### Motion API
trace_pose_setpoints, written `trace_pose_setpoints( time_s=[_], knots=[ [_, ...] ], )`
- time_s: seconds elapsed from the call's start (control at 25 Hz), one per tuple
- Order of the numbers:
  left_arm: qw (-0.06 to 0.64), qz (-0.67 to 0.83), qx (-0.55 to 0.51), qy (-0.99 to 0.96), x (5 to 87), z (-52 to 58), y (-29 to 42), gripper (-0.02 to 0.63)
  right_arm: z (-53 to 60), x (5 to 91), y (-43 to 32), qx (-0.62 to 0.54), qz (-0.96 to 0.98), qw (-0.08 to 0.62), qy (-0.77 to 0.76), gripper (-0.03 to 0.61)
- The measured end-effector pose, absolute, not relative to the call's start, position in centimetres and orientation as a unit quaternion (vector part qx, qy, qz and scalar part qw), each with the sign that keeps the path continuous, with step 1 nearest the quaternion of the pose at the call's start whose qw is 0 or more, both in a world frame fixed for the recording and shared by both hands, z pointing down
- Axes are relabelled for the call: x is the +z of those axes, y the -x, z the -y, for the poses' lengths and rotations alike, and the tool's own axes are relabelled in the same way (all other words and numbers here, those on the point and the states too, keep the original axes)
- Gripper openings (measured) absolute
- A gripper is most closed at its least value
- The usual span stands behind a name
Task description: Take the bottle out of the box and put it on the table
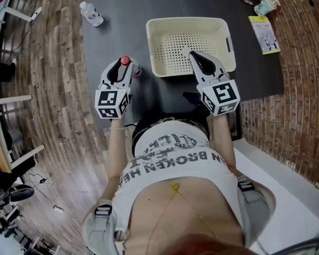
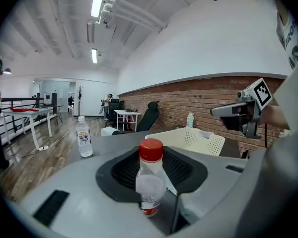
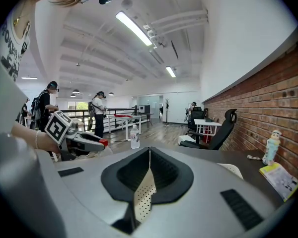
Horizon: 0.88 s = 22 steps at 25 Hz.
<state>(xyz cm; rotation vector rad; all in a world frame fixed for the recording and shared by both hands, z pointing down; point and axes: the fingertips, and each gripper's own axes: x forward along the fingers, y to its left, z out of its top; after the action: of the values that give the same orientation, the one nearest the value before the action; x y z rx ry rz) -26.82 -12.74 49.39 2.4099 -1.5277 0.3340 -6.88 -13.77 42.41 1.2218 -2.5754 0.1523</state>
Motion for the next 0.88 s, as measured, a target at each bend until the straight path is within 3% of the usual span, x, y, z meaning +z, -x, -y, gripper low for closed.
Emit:
trace_pose_setpoints(
  time_s=[0.88],
  knots=[
    [0.137,0.519,0.085,-0.839,49.83,12.29,26.51,0.143,13.25,42.84,7.21,0.054,0.892,0.148,-0.423,0.011]
  ],
)
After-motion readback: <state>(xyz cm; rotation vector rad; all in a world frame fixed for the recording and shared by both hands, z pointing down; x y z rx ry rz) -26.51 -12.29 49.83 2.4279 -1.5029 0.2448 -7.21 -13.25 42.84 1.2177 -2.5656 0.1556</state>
